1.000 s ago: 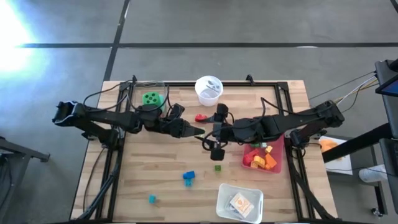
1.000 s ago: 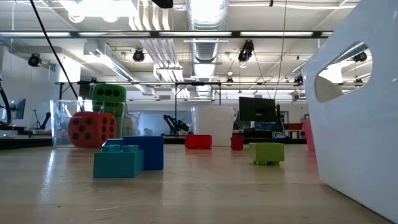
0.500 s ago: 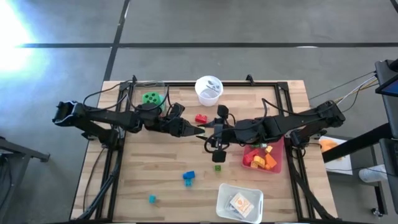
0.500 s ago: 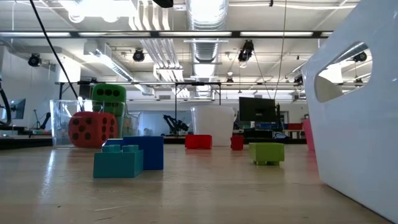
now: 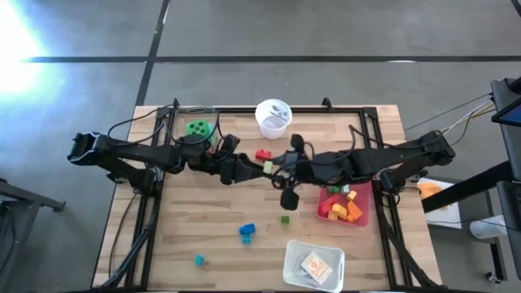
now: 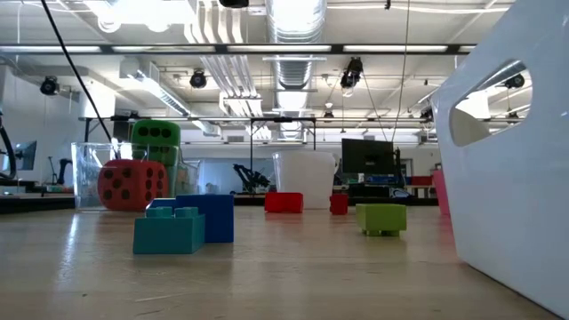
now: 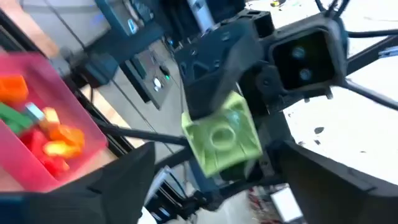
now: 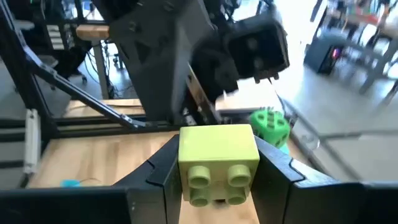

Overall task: Pick & Place Toys
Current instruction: Put the light green game piece into the pink bin

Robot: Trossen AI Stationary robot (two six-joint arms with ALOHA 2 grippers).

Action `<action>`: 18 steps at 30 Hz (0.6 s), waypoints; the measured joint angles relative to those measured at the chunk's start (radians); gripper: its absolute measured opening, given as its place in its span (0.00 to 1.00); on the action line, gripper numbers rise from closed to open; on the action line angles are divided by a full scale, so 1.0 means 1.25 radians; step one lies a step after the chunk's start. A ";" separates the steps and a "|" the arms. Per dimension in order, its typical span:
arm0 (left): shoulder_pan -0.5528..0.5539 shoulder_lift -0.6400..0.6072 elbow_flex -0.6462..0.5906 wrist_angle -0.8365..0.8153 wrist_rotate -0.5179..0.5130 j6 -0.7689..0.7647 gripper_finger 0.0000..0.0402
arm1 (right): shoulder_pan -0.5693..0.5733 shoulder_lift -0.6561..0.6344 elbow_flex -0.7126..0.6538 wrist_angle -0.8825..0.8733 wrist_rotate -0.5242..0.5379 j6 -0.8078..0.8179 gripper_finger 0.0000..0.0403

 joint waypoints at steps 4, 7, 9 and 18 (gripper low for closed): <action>0.000 -0.036 0.000 -0.069 -0.031 0.064 0.95 | -0.003 -0.056 0.000 -0.111 0.000 0.125 0.32; 0.000 -0.070 0.000 -0.179 -0.059 0.087 0.96 | -0.003 -0.105 0.000 -0.253 -0.002 0.244 0.32; 0.000 -0.093 0.000 -0.253 -0.063 0.098 0.97 | -0.004 -0.136 0.000 -0.365 -0.025 0.325 0.32; -0.032 -0.144 0.000 -0.477 -0.065 0.150 0.97 | -0.005 -0.251 -0.067 -0.689 -0.153 0.631 0.32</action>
